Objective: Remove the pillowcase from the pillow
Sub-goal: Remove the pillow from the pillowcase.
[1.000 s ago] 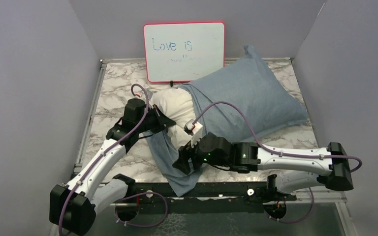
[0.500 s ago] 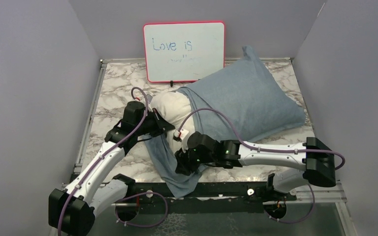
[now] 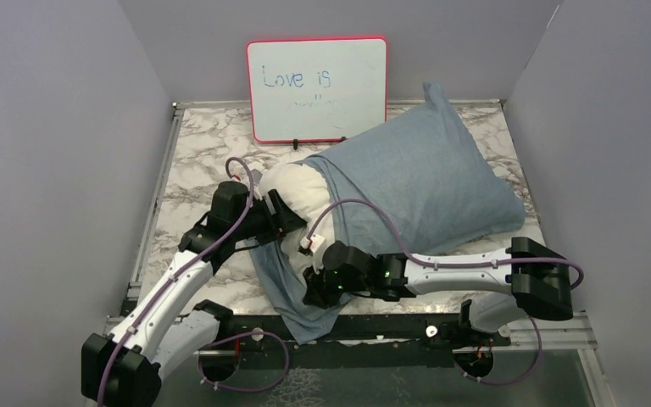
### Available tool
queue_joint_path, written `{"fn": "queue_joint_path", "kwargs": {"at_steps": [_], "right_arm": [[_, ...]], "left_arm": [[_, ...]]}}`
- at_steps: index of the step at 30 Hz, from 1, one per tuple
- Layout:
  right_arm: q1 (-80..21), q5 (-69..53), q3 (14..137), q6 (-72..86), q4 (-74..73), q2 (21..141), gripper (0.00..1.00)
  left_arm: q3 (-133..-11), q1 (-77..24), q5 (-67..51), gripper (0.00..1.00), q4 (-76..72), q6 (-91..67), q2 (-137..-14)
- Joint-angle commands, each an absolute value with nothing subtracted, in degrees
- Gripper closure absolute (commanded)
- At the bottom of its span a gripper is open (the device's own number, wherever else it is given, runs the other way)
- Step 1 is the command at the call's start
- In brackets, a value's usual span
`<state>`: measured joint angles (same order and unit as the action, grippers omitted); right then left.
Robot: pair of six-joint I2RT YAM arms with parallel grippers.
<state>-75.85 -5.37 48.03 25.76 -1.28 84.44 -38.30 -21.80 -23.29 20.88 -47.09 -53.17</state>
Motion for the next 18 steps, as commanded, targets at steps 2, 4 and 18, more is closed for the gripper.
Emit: {"fn": "queue_joint_path", "kwargs": {"at_steps": [2, 4, 18], "right_arm": [[-77.7, -3.04, 44.4, 33.03, 3.98, 82.61, 0.74], [-77.7, -2.97, 43.19, 34.4, 6.6, 82.2, 0.74], [-77.7, -5.27, 41.74, 34.86, 11.43, 81.92, 0.73]], "left_arm": [[-33.3, -21.56, -19.77, 0.22, 24.47, -45.79, -45.11], [-31.9, -21.53, -21.25, 0.21, 24.58, -45.95, -43.63], [-32.02, -22.44, -43.91, 0.22, 18.17, -36.21, -50.66]]}}
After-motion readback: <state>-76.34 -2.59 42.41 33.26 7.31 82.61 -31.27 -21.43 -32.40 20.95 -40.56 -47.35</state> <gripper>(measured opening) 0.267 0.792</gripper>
